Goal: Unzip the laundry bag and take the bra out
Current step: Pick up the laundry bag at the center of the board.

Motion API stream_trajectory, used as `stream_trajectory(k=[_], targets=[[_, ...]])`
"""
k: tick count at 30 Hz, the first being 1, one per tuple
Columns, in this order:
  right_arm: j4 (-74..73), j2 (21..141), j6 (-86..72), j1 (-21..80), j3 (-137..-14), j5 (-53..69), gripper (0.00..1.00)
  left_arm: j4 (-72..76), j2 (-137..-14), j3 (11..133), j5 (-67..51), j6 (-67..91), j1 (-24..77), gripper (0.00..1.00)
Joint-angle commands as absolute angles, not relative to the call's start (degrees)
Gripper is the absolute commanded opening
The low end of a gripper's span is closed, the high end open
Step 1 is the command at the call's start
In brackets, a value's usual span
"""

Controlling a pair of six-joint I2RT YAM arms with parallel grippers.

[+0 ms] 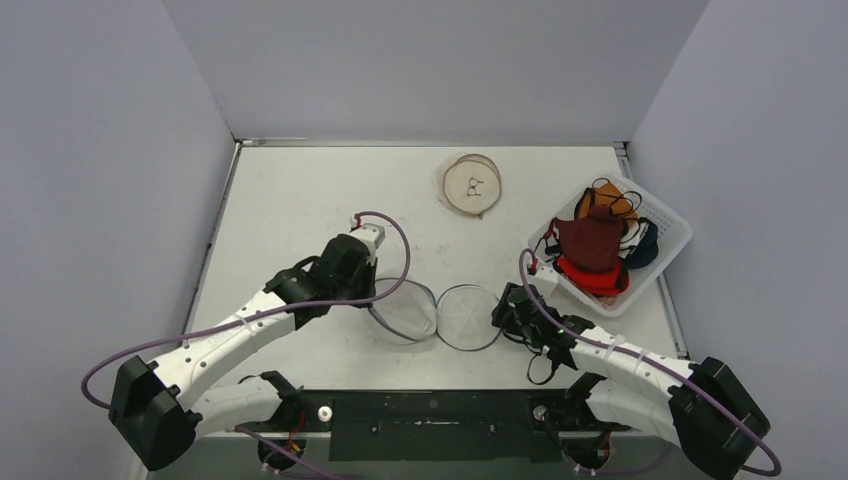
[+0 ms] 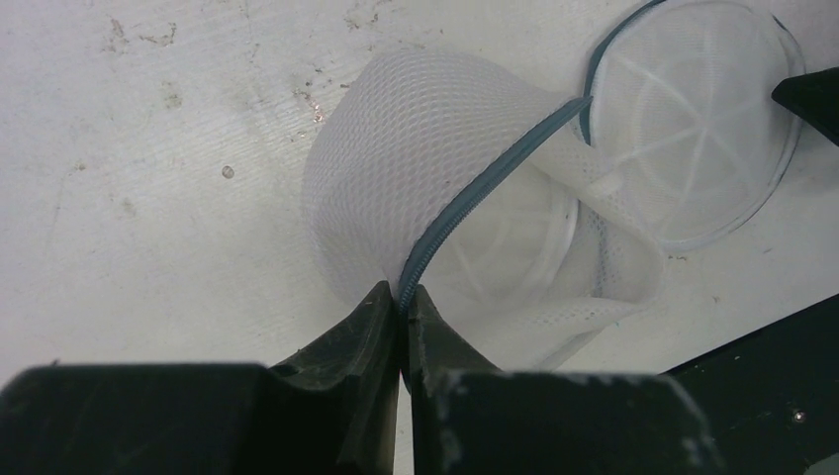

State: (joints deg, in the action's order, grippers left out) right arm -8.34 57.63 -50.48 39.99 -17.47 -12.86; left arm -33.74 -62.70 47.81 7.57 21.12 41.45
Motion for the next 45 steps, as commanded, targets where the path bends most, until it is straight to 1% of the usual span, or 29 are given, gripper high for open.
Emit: stream_trajectory(k=[1, 3, 7, 8, 11, 15, 22, 27, 30, 32, 34, 36, 39, 42, 43, 45], targets=[[-4.13, 59.6, -51.54, 40.73, -16.55, -13.7, 0.4, -29.8, -60.97, 47.11, 5.63, 23.47, 41.22, 0.04], [-3.81, 60.0, -51.71, 40.94, -15.79, -13.95, 0.32, -29.47, -60.7, 46.71, 5.31, 24.0, 41.29, 0.03], [-5.07, 58.01, -51.69, 41.04, -15.69, -14.82, 0.09, -29.68, -60.03, 46.33, 4.86, 24.79, 41.31, 0.0], [-6.26, 56.72, -51.26, 41.04, -16.36, -15.37, 0.06, -29.75, -59.7, 46.32, 4.79, 25.13, 41.33, 0.0], [-11.59, 51.46, -48.07, 41.13, -21.11, -17.71, 0.05, -29.72, -58.06, 46.15, 4.57, 26.69, 41.4, 0.0], [-20.64, 48.8, -40.22, 41.12, -34.34, -20.89, 0.05, -28.06, -55.19, 45.78, 5.04, 30.63, 41.64, 0.0], [-33.83, 56.21, -27.12, 41.68, -58.71, -20.39, 0.05, -22.01, -51.69, 44.53, 3.68, 40.08, 42.0, 0.0], [-40.95, 59.18, -24.02, 42.78, -72.73, -24.03, 0.05, -24.43, -52.6, 47.98, 8.5, 46.26, 42.31, 0.0], [-40.29, 58.88, -23.28, 42.82, -74.59, -23.27, 0.05, -20.65, -57.62, 45.06, 7.99, 46.67, 42.04, 0.0], [-37.84, 57.65, -22.66, 42.88, -74.57, -19.73, 0.05, -23.55, -64.17, 46.0, 7.43, 47.07, 40.88, 0.0], [-34.52, 55.38, -21.63, 42.89, -74.95, -15.14, 0.05, -24.77, -67.55, 48.36, 5.15, 47.53, 41.02, 0.0], [-32.07, 53.49, -21.19, 42.98, -76.17, -10.66, 0.05, -20.36, -64.6, 47.31, 6.01, 49.15, 42.47, 0.0], [-29.71, 52.65, -20.6, 42.98, -80.24, -2.47, 0.05, -10.18, -53.73, 44.47, 8.52, 49.73, 43.56, 0.0], [-27.11, 52.3, -21.9, 42.96, -82.11, 1.48, 0.05, -12.41, -50.41, 48.47, 11.01, 48.01, 43.37, 0.0], [-27.23, 52.78, -22.73, 42.95, -81.92, 1.01, 0.05, -14.05, -51.11, 49.98, 11.23, 47.12, 43.33, 0.0], [-31.76, 55.89, -23.57, 42.95, -81.26, -4.47, 0.05, -17.22, -54.21, 50.88, 10.22, 46.2, 43.25, 0.0]])
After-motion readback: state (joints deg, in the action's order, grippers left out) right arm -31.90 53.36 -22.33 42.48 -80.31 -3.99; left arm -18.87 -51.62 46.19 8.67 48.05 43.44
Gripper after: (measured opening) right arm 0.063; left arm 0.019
